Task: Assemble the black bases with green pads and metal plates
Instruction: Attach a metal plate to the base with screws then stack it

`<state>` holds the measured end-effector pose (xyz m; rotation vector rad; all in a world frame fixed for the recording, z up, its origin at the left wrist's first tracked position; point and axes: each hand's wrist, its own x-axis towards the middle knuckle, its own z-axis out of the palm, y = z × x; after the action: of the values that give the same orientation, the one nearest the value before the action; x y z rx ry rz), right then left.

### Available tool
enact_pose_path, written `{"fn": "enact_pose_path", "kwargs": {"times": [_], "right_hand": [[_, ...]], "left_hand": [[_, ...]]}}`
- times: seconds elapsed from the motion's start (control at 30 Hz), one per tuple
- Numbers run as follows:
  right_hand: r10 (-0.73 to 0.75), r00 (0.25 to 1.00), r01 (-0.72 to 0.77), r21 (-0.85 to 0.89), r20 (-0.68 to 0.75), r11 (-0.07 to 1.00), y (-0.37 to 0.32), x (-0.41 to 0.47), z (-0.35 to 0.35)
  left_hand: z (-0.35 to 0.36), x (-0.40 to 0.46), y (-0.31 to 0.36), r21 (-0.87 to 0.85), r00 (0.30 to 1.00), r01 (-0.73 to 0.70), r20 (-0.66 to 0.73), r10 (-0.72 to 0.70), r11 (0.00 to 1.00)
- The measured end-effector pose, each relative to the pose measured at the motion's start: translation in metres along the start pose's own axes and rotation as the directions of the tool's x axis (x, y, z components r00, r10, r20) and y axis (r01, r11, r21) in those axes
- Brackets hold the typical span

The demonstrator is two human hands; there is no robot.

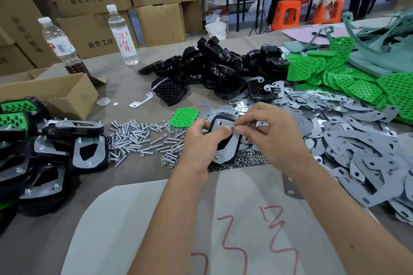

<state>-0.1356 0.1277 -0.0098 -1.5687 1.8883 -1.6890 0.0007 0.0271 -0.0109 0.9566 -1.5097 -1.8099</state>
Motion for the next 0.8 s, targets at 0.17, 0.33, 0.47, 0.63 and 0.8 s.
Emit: {"fn": "enact_pose_path", "kwargs": {"times": [0.17, 0.33, 0.47, 0.63, 0.8], "right_hand": [[0.014, 0.999, -0.014, 0.01, -0.03, 1.0, -0.0024, -0.0007, 0.0018], [0.044, 0.992, -0.064, 0.17, 0.115, 0.983, 0.0004, 0.0013, -0.0056], [0.09, 0.992, -0.106, 0.186, 0.089, 0.977, 0.0016, 0.0006, -0.0063], [0.119, 0.993, -0.119, 0.152, 0.009, 0.981, -0.001, -0.0021, -0.0031], [0.089, 0.993, -0.104, 0.206, 0.08, 0.973, -0.0035, -0.0028, -0.0012]], "left_hand": [[0.0001, -0.0002, -0.0008, 0.004, 1.0, -0.022, 0.011, 0.022, 1.0], [-0.0024, 0.0004, 0.0012, -0.035, 0.999, 0.014, 0.037, -0.013, 0.999], [-0.0049, 0.0021, 0.0002, -0.037, 0.998, 0.02, 0.063, -0.017, 0.999], [-0.0055, 0.0028, 0.0015, -0.077, 0.995, 0.029, 0.101, -0.021, 0.997], [-0.0094, 0.0029, 0.0066, -0.171, 0.996, 0.08, 0.047, -0.073, 0.982]]}}
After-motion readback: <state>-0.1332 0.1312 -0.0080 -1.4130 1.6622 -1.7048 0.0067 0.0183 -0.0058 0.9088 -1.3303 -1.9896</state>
